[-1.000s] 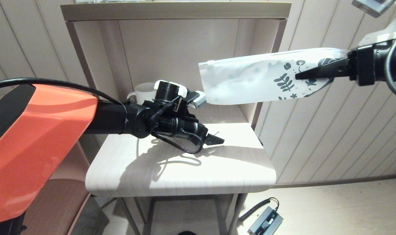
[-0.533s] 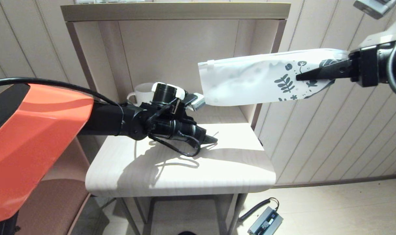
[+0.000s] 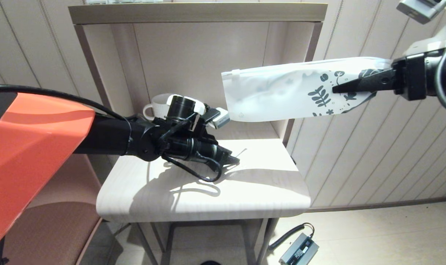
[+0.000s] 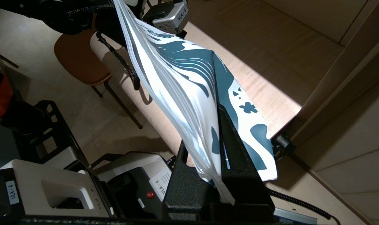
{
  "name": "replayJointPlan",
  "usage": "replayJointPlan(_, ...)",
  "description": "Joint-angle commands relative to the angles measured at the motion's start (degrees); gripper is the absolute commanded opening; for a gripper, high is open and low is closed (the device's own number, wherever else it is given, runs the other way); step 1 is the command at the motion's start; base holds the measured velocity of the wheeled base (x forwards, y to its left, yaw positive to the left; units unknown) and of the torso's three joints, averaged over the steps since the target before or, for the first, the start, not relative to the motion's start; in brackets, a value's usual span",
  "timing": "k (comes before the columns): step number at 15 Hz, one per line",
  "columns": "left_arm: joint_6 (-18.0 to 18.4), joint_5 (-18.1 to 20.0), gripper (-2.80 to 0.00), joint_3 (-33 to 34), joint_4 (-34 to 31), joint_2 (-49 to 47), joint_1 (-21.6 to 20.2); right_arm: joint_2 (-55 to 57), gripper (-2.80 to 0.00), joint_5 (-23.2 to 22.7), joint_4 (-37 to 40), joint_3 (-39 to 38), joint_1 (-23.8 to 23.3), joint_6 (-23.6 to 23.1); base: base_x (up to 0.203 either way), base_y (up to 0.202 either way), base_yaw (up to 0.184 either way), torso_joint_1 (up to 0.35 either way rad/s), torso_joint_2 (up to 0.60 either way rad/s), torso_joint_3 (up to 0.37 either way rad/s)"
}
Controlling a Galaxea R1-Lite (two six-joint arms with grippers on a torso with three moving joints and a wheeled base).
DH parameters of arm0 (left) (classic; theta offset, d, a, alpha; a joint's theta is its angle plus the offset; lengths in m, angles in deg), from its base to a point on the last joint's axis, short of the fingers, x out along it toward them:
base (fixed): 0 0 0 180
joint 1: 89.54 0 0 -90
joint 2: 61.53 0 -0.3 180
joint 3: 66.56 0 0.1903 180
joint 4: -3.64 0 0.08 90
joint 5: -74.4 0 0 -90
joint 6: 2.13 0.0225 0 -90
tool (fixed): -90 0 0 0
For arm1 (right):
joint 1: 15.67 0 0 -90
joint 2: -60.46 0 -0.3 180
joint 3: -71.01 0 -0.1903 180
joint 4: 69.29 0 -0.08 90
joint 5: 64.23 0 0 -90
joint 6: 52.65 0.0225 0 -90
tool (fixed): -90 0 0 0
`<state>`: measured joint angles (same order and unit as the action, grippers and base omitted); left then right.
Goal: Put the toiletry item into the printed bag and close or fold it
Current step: Pick up the toothpaste
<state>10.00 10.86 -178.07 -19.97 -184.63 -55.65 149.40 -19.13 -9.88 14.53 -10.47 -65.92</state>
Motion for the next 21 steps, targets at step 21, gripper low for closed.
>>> replayJointPlan(21,-0.56,2.24,-2.80,10.61,1.22,21.30,-15.22,0.00,-2.80,-0.24,0.16,-3.10,0.95,-0.78,0.000,0.000,0.000,0.000,0.00,0.000)
